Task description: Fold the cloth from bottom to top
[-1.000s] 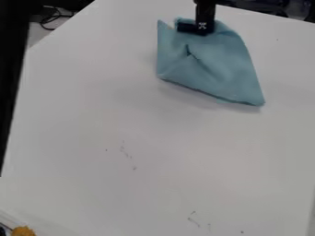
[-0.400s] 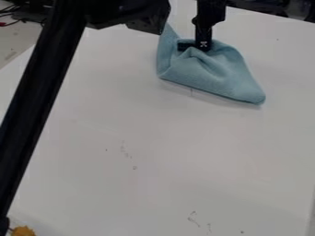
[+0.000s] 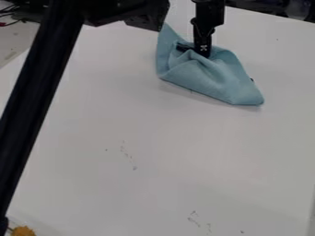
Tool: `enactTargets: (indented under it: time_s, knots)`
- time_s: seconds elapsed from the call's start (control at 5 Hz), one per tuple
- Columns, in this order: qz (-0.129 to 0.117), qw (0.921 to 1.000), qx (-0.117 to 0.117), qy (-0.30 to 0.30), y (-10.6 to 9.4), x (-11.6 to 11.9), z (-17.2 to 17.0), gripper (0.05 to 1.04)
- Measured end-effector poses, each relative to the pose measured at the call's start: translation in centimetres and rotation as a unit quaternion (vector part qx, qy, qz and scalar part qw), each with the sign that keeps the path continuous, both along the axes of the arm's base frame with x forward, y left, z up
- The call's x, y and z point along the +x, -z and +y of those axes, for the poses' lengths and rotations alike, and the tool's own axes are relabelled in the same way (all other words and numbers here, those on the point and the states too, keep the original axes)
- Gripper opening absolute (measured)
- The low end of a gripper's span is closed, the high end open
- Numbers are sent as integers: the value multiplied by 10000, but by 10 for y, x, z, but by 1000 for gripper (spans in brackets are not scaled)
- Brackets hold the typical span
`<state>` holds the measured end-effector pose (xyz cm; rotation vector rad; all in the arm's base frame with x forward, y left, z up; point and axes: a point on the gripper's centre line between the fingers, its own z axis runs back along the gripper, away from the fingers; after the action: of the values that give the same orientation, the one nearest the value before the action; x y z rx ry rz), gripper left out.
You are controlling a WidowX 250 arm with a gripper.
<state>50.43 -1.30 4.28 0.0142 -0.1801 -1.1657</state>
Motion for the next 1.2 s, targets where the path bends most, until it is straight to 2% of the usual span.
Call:
enactTargets:
  time_s: [0.2,0.4,0.6,0.8,1.0,1.2]
  knots:
    - [-75,9999,34,-106,-16,1,2,1006]
    - [-257,9994,24,-238,-38,0,2,1007]
    - [-302,9984,75,-462,-59,-9,-1,1001]
    - [-83,9978,-16,-661,-60,-34,-16,1001]
    - [157,9961,-207,-847,-58,-55,-27,1001]
    - [238,9927,-254,-1158,-55,-74,-52,1001]
